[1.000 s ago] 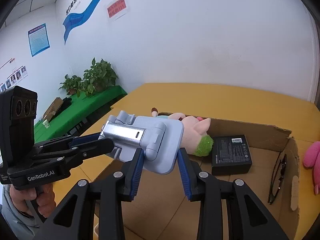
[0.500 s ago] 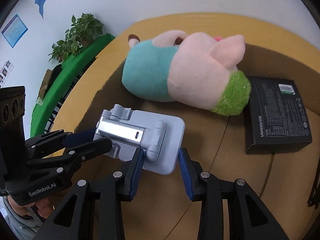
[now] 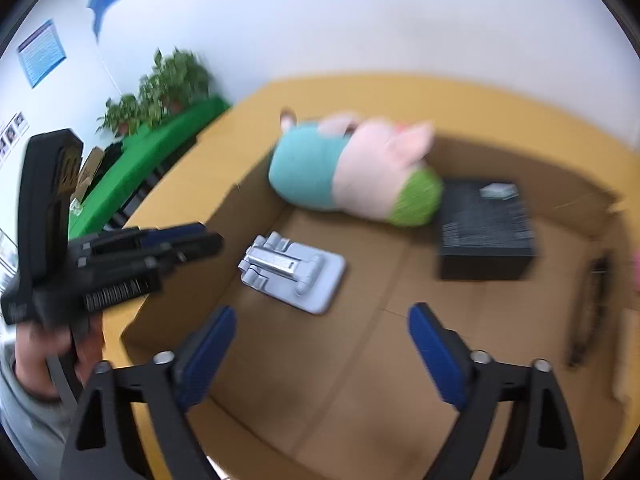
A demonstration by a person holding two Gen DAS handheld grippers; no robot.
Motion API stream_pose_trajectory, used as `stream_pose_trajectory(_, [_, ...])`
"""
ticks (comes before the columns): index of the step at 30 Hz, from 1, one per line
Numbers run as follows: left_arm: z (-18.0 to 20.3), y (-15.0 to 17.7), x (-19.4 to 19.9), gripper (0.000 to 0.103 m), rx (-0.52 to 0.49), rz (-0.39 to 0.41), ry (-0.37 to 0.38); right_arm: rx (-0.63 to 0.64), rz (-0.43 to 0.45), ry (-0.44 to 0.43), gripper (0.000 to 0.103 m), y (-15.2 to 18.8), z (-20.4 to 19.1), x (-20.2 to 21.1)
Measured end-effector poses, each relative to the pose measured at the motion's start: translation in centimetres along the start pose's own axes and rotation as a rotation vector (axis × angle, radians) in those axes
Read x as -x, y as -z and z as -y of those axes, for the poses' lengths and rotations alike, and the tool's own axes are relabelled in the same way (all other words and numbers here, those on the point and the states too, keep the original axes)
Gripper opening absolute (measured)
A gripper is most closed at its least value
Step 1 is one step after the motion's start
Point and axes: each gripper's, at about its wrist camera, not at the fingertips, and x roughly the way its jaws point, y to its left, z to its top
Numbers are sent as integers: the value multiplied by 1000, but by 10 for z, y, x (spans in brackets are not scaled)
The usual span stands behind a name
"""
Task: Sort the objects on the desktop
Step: 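Lower the phone stand into the box and open both grippers, then move both grippers to the clear phone case on the table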
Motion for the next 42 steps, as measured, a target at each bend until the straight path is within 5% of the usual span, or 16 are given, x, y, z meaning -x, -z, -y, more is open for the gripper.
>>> stream_pose_trajectory(2, [13,10,22,66,-20,79,14,3,59,51,103,18,3,28])
stream_pose_trajectory(6, [47,40,54,69,-82,223,-36,-114,136,115,103,62,27,64])
stream_pose_trajectory(14, [101,75,73,76,-89,290,-31,-206,254,266,103,115,49,119])
stream_pose_trajectory(16, [108,81,74,56,-89,285,14,-173,308,289,102,123,44,139])
stream_pose_trajectory(17, [113,83,72,6,-100,259,62,-157,325,288,102,125,41,147])
stream_pose_trajectory(20, [126,91,72,5,-114,212,101,-111,335,238,80,132,33,163])
stream_pose_trajectory(22, [129,95,76,5,-110,223,95,-109,336,191,78,135,31,166])
stream_pose_trajectory(23, [128,95,81,9,-102,225,101,-110,339,189,80,138,30,167])
stream_pose_trajectory(25, [122,96,85,33,-92,223,101,-112,335,172,83,142,28,165])
stream_pose_trajectory(26, [117,98,89,57,-87,225,89,-115,325,151,87,144,27,162])
stream_pose_trajectory(27, [111,100,90,71,-84,227,78,-118,318,140,91,146,26,159])
stream_pose_trajectory(33, [71,125,90,72,-95,145,63,-99,210,55,102,152,5,117])
stream_pose_trajectory(42, [7,159,41,72,4,-59,158,-72,-23,-168,103,162,-40,25])
